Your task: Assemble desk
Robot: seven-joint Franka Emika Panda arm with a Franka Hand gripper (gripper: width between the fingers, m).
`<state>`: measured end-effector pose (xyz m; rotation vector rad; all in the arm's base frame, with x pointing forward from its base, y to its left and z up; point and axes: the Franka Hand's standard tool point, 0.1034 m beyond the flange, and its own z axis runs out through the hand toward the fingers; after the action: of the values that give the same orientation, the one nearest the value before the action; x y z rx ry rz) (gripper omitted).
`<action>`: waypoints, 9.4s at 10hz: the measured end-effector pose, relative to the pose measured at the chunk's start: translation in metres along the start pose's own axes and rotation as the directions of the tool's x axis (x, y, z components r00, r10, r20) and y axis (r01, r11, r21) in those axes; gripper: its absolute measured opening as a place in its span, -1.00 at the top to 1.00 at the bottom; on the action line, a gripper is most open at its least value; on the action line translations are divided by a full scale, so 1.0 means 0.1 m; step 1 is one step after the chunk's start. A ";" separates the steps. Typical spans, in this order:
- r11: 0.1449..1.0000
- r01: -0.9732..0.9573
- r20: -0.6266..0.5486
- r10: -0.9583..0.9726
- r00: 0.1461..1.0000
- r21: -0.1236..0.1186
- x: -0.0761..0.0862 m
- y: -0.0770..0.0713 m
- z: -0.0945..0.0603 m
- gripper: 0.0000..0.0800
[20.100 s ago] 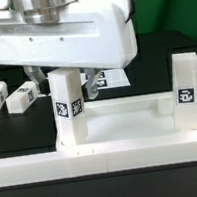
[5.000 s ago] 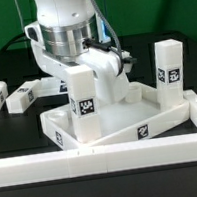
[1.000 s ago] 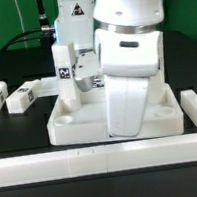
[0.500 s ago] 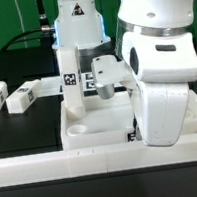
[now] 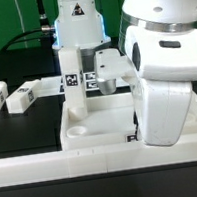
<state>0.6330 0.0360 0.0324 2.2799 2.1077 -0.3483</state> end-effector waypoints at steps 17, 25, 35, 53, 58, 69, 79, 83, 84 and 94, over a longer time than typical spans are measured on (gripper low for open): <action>0.858 -0.511 0.061 0.508 0.859 0.047 -0.97 -0.73 -0.56 -0.62; 0.483 -0.875 0.081 0.871 0.485 0.039 -1.25 -0.74 -0.48 -0.62; 0.403 -0.911 0.065 0.910 0.409 0.084 -2.28 -0.99 -0.44 -0.62; -0.047 -0.976 0.323 0.946 0.025 0.212 -2.26 -1.76 0.34 -0.62; -0.138 -0.955 0.443 0.896 -0.008 0.262 -2.25 -1.78 0.33 -0.62; -0.280 -0.942 0.822 0.569 -0.006 0.187 -2.25 -2.06 0.57 -0.62; -0.224 -0.947 0.824 0.563 0.068 0.232 -2.12 -2.01 0.54 -0.62; -0.212 -0.951 0.815 0.575 0.066 0.226 -2.04 -1.95 0.60 -0.62; -0.209 -0.951 0.811 0.581 0.065 0.226 -2.02 -1.95 0.64 -0.62; -0.198 -0.954 0.798 0.600 0.062 0.223 -1.99 -1.93 0.83 -0.06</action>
Offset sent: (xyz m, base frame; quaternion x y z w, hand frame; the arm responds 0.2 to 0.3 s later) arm -0.0183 -0.0260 0.0534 0.0194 -0.0554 0.0118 0.9982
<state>0.4168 -0.1561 0.0131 2.8393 -0.4030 -1.6539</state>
